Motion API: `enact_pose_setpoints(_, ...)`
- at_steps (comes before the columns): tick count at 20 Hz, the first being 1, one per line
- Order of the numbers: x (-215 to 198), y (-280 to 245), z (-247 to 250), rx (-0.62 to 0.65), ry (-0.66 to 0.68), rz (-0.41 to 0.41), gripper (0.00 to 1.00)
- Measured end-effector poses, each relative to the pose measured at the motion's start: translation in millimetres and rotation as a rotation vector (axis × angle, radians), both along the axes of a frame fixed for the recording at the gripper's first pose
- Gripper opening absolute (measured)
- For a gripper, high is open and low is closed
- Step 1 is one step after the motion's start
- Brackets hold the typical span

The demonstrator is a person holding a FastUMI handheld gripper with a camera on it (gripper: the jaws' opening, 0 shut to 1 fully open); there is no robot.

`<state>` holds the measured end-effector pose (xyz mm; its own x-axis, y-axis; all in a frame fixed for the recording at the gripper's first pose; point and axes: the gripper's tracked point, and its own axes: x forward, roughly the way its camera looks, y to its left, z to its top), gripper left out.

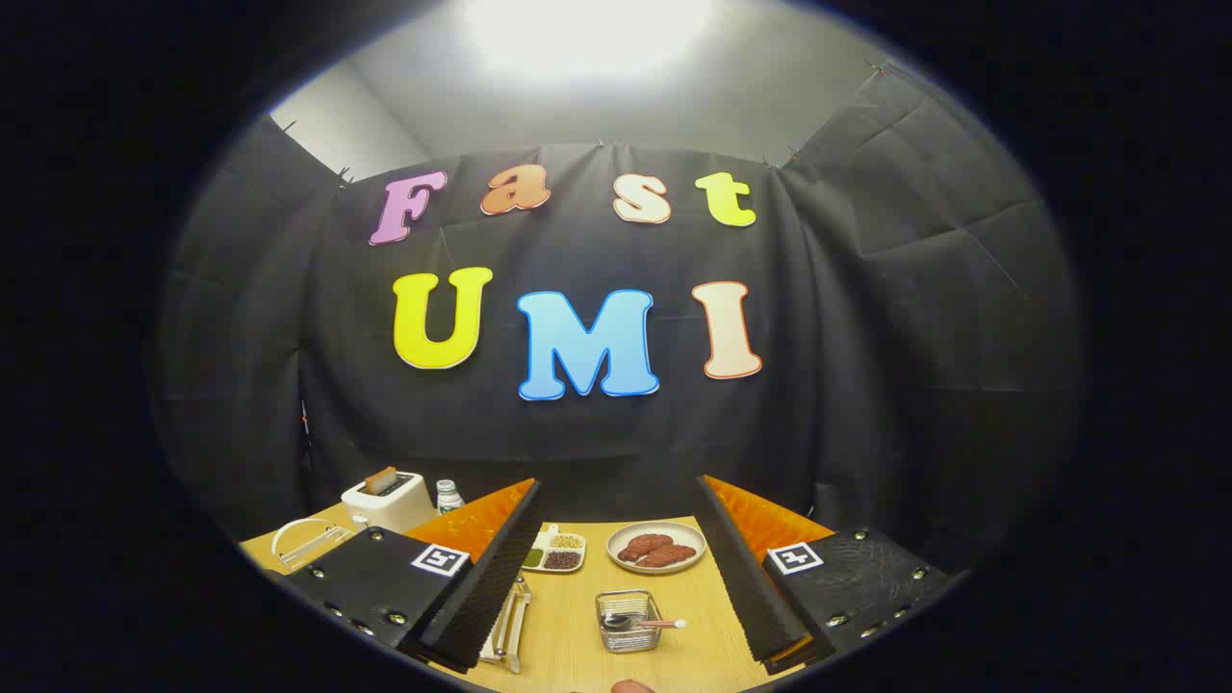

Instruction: Take the plate from the dish rack, then take the spoon from the basket and place it into the plate.

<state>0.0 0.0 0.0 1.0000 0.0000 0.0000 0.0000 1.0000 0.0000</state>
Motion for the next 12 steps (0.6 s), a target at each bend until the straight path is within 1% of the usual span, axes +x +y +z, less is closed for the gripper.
enact_pose_setpoints(6,10.7,29.8,4.1,-0.003,0.026,0.048,0.97)
enact_pose_setpoints(8,14.2,29.9,3.8,-0.002,0.033,0.034,0.97)
enact_pose_setpoints(12,20.5,39.6,-6.7,-0.001,0.077,0.042,0.97)
